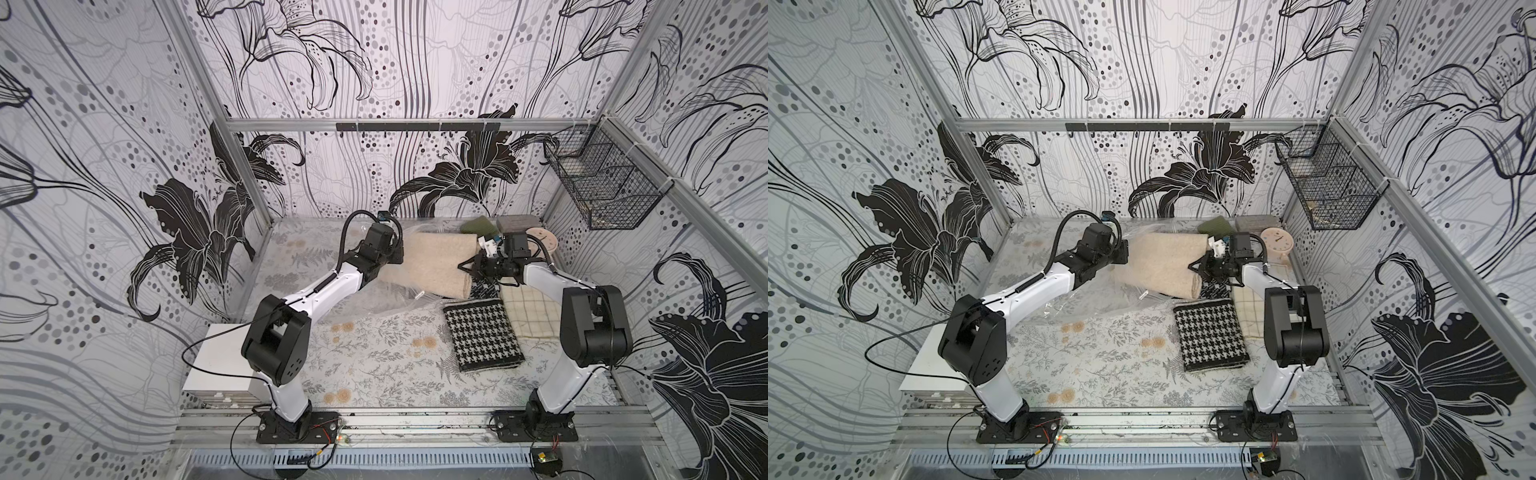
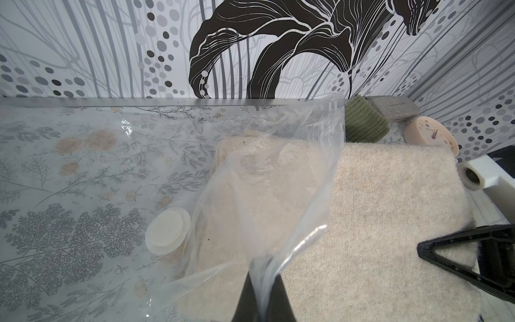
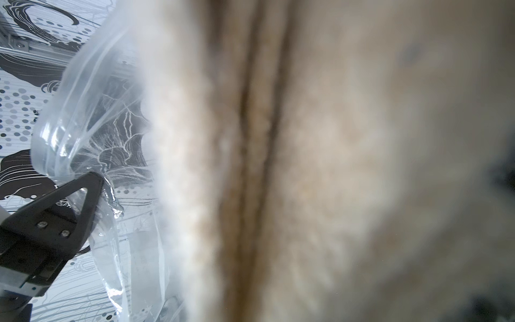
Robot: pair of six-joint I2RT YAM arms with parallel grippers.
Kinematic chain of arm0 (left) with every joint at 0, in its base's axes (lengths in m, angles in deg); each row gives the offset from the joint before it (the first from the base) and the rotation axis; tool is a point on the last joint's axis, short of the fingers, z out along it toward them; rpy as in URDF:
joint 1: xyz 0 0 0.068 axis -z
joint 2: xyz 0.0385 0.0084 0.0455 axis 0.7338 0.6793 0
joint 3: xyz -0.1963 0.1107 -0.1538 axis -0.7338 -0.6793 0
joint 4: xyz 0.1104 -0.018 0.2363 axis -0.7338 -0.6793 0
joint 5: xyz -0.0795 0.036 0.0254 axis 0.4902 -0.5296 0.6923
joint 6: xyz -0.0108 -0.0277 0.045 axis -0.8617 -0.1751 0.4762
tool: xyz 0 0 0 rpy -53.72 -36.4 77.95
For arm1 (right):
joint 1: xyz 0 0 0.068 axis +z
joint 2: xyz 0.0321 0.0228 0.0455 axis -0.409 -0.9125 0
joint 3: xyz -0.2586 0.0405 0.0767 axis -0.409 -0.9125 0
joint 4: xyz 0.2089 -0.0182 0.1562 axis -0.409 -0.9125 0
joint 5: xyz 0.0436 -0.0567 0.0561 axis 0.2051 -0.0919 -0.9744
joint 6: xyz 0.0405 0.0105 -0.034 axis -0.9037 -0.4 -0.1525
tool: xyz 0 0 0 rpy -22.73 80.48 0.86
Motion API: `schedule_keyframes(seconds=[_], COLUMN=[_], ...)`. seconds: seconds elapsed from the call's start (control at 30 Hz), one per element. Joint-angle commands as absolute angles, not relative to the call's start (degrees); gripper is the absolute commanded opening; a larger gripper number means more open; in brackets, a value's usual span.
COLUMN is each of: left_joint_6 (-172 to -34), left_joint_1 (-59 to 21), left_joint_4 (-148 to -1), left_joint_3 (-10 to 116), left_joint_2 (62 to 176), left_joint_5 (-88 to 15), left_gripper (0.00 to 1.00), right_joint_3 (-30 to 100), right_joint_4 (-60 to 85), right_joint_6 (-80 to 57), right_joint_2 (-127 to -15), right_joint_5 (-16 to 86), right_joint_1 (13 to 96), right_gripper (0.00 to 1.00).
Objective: Take the scarf out of the vacuum bag
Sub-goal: Take out the scarf from the vacuum bag.
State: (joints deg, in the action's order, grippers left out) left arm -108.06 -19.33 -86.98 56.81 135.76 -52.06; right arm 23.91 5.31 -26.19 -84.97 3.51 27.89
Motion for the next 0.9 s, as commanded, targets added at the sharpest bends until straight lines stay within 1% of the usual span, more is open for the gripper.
schedule_keyframes(seconds=[0.0, 0.87], left_joint_6=[-108.28, -106.9], left_joint_1=[-19.18, -19.26], left_joint_4=[-85.23, -86.73], left_joint_3=[58.08, 59.64], left_joint_2=[136.46, 136.02], left_joint_5=[-52.15, -54.15], left_gripper=[0.0, 0.0], right_joint_3=[23.72, 22.54], right_joint_4=[7.29, 7.55], right_joint_6=[-27.12, -28.44], right_joint_2=[-82.73, -80.13], right_joint_5=[2.63, 1.61], right_joint_1=[26.91, 25.81], right_gripper=[0.0, 0.0])
